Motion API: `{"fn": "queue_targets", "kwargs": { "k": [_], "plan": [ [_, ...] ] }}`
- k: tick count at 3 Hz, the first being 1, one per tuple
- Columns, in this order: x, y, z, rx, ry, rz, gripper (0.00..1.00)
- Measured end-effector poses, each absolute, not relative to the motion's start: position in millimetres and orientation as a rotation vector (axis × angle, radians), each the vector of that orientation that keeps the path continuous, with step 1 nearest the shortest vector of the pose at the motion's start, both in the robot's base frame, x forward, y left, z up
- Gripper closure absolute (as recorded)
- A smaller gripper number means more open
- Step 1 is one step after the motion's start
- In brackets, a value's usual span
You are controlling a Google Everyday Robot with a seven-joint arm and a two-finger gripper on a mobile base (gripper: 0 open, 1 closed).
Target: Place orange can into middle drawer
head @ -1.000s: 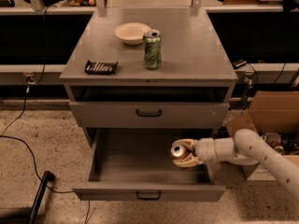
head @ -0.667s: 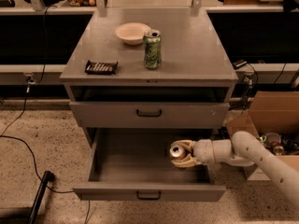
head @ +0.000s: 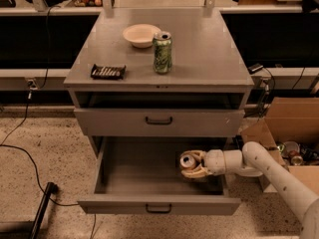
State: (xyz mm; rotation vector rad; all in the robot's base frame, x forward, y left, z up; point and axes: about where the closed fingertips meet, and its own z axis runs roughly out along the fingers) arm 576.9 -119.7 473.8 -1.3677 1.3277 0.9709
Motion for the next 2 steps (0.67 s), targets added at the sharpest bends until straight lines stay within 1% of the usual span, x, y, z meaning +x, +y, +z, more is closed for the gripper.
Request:
{"fn": "queue_targets", "kwargs": {
  "k": [1,2],
  "plan": [
    [579.9,-120.9,462.5,-1.352,1.305,1.001,0.98],
    [579.5,-120.2,456.0,-1.348,1.299,1.007,0.77]
  ]
}}
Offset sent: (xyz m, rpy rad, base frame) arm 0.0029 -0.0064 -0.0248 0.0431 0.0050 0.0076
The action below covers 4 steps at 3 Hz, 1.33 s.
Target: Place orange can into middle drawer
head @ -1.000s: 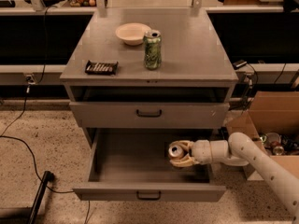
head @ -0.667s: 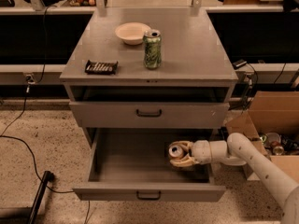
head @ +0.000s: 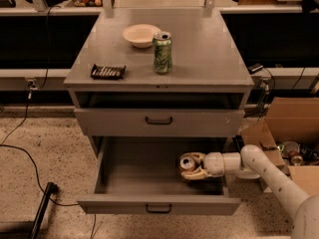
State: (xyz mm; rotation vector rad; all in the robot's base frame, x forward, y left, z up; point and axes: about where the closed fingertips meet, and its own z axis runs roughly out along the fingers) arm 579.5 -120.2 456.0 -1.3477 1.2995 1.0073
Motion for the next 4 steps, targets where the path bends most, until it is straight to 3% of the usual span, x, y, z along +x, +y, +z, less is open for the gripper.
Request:
{"fn": "queue_targets", "kwargs": {
  "k": [3,4],
  "plan": [
    [578.5,-111.0,454.6,-1.352,1.291,1.024,0.06],
    [578.3,-109.2,454.3,-1.353,1.289,1.027,0.0]
  ]
}}
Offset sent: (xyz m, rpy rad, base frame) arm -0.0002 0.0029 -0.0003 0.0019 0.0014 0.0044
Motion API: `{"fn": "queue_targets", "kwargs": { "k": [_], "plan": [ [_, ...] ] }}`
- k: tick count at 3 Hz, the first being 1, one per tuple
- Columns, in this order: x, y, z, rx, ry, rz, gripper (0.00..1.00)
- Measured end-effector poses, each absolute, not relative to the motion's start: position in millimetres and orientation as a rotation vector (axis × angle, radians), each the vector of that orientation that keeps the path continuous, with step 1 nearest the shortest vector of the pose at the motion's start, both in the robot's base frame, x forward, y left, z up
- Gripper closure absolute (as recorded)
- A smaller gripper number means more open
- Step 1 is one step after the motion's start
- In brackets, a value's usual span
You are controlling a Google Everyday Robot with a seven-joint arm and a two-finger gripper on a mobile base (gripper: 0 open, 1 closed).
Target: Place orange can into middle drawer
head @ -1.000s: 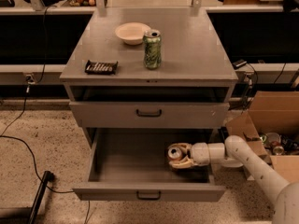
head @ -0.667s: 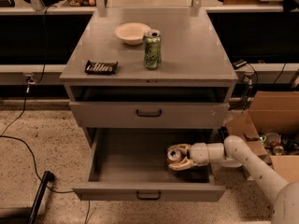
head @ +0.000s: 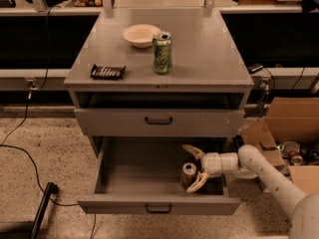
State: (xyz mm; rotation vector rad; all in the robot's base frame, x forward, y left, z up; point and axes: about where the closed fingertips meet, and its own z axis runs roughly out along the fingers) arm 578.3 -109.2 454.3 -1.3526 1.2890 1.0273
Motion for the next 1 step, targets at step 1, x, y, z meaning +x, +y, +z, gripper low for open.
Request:
{"fn": "queue_targets", "kwargs": {
  "k": [1],
  "plan": [
    [578.3,-109.2,454.3,-1.353,1.289,1.027,0.0]
  ]
}}
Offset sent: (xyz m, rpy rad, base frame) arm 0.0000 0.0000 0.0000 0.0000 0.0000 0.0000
